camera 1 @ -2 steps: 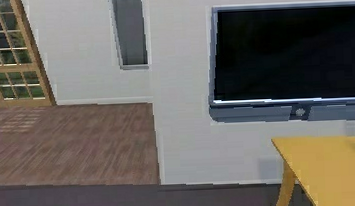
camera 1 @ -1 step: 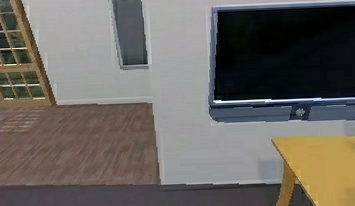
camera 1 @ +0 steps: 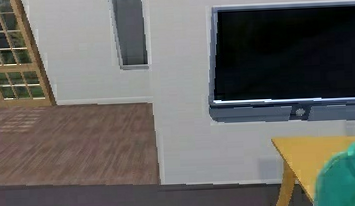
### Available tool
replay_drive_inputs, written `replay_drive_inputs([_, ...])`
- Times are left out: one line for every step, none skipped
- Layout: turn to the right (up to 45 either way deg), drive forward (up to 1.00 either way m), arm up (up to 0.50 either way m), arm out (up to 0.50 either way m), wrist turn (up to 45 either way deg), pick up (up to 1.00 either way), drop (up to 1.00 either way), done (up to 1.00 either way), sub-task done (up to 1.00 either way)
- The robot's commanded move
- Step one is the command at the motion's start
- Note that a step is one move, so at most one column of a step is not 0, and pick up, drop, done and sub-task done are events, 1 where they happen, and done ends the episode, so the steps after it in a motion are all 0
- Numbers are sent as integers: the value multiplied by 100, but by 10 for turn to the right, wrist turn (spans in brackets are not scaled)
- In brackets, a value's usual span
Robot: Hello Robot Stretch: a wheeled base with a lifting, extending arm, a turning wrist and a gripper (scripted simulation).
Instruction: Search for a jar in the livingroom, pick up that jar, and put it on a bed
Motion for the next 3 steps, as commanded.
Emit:
replay_drive_inputs([0, 0, 0, 0, -120, 0, 0, 0, 0])
replay_drive_inputs([0, 0, 0, -26, 0, 0, 0, 0, 0])
replay_drive_inputs([450, 0, 0, 0, 0, 0, 0, 0, 0])
